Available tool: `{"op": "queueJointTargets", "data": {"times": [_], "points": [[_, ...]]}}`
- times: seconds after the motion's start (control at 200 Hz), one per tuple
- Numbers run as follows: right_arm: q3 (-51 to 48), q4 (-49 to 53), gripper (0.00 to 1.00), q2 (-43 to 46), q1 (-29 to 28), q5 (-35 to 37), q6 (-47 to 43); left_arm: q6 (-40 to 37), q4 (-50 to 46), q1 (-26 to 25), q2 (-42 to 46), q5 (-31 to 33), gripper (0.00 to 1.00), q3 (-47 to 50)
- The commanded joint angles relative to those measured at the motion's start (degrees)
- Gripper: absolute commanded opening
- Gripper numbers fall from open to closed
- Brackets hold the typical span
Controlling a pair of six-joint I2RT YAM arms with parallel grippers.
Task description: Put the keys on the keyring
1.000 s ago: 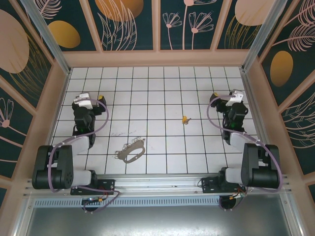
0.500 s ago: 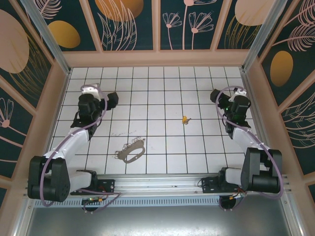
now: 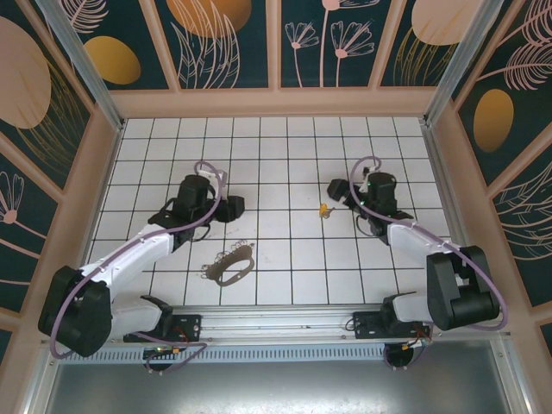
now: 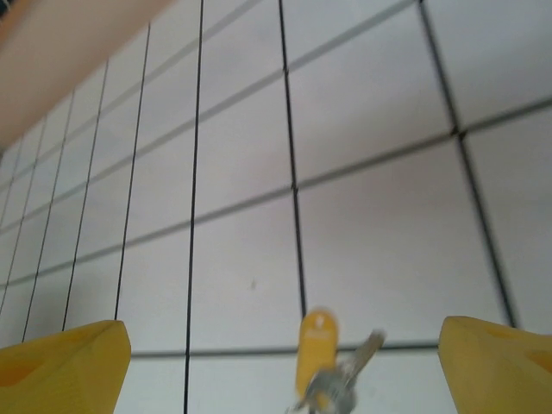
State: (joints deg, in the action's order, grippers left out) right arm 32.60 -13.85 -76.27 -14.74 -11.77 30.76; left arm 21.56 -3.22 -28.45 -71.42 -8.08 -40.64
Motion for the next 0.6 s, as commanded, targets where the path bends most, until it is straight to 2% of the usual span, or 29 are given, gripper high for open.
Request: {"op": "queueJointTargets", "data": {"times": [0.0,0.225,0.38,0.596], "points": [[-2.5,1.7,0.92,1.4,-2.6,2.2,4.2,-1.2,-6.9,-3.7,-1.3,2.9,0.55,-2.2],[-6.0,-3.7,0.89,1.9,-5.1,-2.2,6.3,-1.5,-10.8,-11.7,-3.8,5.6,0.41,-2.5],[-4.5,-3.7,0.88,-0.5,-5.2,-2.6,6.2,-0.7,-10.4,-15.6,-5.5,6.1,0.26,-1.9],[-2.9,-4.1,0.87,-3.4,-5.4,-3.4,6.4,1.3,-9.4,-18.9,-6.8,9.8,0.22,0.2]]}}
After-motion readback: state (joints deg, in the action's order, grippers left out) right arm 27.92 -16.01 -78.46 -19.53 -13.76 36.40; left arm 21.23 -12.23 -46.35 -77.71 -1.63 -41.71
